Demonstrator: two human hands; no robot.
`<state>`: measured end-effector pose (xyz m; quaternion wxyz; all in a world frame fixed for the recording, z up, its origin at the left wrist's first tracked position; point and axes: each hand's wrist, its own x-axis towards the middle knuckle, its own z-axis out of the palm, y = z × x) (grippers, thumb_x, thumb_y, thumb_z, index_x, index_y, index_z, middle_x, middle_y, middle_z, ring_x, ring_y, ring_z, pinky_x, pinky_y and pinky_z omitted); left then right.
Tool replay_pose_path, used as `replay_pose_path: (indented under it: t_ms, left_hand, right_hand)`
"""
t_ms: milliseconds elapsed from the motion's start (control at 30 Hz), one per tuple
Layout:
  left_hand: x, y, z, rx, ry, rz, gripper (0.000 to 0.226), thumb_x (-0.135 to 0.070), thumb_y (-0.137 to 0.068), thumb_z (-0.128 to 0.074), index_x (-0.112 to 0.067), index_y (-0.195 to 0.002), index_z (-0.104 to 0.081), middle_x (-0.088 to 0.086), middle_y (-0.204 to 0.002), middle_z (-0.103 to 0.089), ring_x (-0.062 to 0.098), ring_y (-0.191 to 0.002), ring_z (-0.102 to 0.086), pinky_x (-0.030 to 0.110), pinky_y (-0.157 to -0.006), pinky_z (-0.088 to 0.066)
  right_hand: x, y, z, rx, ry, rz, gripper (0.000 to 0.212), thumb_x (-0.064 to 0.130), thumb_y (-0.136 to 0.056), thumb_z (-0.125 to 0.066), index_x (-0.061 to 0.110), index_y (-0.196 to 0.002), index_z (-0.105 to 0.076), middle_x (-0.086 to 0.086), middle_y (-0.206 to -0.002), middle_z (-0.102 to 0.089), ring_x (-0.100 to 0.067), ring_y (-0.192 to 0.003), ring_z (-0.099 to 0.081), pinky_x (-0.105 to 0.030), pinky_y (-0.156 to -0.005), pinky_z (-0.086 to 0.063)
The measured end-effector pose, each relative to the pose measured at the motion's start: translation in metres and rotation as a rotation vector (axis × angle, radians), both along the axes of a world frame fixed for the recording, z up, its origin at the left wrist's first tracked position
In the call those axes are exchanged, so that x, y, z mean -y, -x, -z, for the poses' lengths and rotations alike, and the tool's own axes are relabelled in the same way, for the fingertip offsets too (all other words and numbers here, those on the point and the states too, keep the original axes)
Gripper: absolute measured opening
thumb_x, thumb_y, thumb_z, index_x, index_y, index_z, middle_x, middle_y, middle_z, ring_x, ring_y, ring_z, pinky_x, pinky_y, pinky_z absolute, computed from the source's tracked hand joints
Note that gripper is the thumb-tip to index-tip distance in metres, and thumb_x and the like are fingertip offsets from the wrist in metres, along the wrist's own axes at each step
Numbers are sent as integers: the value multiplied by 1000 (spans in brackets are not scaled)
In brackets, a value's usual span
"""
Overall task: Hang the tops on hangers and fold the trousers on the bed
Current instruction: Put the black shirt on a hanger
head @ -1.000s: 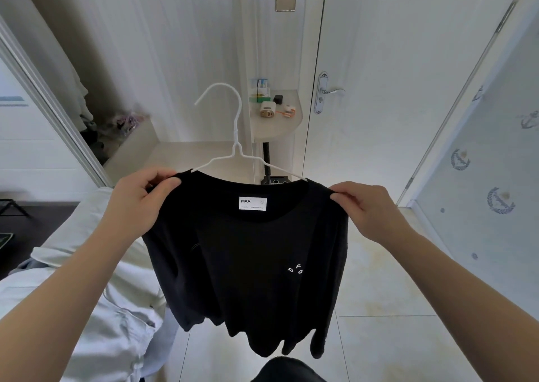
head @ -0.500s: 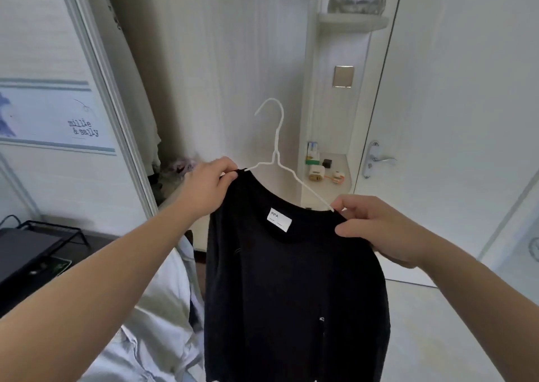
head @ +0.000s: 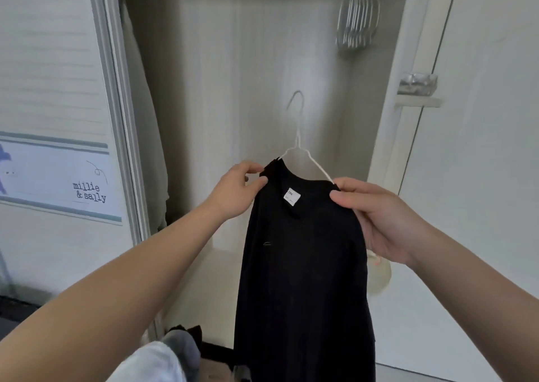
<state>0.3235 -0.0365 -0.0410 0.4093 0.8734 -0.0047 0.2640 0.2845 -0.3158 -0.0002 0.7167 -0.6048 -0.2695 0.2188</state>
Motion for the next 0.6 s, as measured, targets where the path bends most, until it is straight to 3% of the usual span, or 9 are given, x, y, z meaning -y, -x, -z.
replay_pose_path:
  t_ms: [200, 300, 367, 467, 600]
  left_hand:
    - [-30, -11, -37, 65, -4, 192, 6, -36, -98, -62, -33, -96, -67, -14, -96, -70, 1, -88, -64, 21, -82, -48]
    - [-34, -13, -54, 108, -16, 275, 19, -45, -95, -63, -27, -91, -67, -3, -88, -70, 6, -78, -62, 27, -77, -50]
    - [-36, -17, -64, 146, -19, 327, 36, -59, -85, -61, -23, -90, -64, -4, -85, -68, 6, -74, -60, 24, -74, -49]
    - [-42, -32, -81, 175, -59, 296, 44, -64, -72, -66, -26, -92, -59, -10, -87, -67, 4, -80, -63, 21, -73, -51]
    - [-57, -69, -107, 210, -143, 166, 31, -45, -80, -76, -30, -95, -54, -14, -87, -66, 4, -79, -65, 31, -75, -55]
  right_hand:
    - [-80, -61, -39, 97, -54, 89, 5, 5, -98, -54, 7, -95, -57, -12, -83, -69, -20, -67, -68, -30, -57, -60]
    - [-118, -91, -61, 167, -67, 138, 3, 5, -100, -52, 6, -99, -55, -8, -74, -69, -17, -57, -68, -29, -51, -58]
    - [-141, -110, -79, 205, -70, 169, 3, 5, -101, -52, 6, -99, -54, -7, -71, -67, -16, -54, -66, -28, -49, -56]
    - [-171, -138, -111, 250, -76, 197, 8, 7, -100, -55, 8, -93, -54, -12, -81, -62, -21, -57, -63, -30, -50, -56]
    - [-201, -174, -159, 312, -98, 217, 13, 7, -100, -56, 10, -88, -54, -17, -95, -60, -27, -68, -61, -33, -55, -59]
